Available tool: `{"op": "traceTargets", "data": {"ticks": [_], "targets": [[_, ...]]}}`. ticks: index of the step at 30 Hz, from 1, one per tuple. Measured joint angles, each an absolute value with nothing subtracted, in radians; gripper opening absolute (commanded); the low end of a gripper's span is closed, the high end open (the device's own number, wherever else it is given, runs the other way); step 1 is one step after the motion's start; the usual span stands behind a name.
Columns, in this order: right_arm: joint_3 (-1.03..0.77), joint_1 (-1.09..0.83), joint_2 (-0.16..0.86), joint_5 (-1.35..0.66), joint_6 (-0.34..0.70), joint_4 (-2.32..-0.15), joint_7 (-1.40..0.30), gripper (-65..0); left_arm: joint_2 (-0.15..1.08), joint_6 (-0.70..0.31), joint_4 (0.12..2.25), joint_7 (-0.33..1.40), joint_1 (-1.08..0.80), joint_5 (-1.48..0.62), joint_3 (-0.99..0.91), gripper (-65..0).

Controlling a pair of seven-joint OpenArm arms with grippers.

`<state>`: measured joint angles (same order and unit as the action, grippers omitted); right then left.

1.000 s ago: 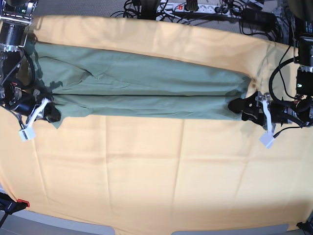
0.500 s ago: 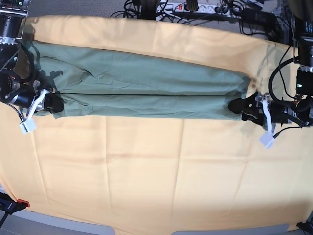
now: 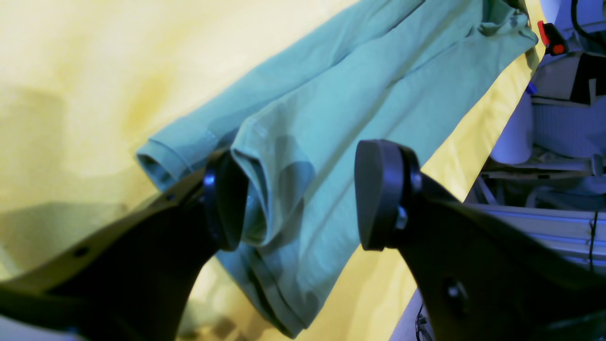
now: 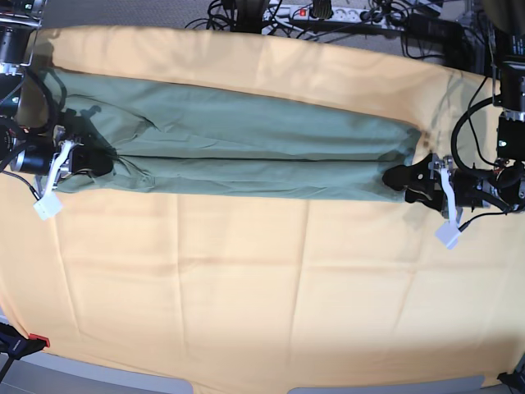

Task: Fold the T-shirt properly
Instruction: 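Adjust the right gripper's pinch on the strip end, holding it flat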

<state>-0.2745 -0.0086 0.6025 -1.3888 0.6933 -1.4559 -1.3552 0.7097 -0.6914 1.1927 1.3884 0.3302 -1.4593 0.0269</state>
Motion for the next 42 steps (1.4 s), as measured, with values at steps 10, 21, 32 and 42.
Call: {"op": "traceTargets", "data": {"ticks": [10,21,32,42], "targets": [[-0.274,-0.025,0.645,-1.355,0.693,-1.456,-1.359,-42.6,0.71,-0.691,1.193,1.388,0.33,-1.459,0.027,-27.7],[-0.273,-0.093,0.675,-1.397,0.693,-1.457,-1.378,-42.8,0.715,-0.692,1.193,1.384,0.336,-1.459,0.027,-27.7],[-0.272,-0.083,0.675,-1.46,0.693,-1.514,-1.407,-48.9,0.715,-0.691,1.193,1.366,0.338,-1.459,0.027,-27.7],[-0.272,-0.058,0.675,-1.105,0.694,-1.514,-1.227,-48.9,0.715,-0.692,1.193,1.366,0.338,-1.459,0.027,-27.7]]}}
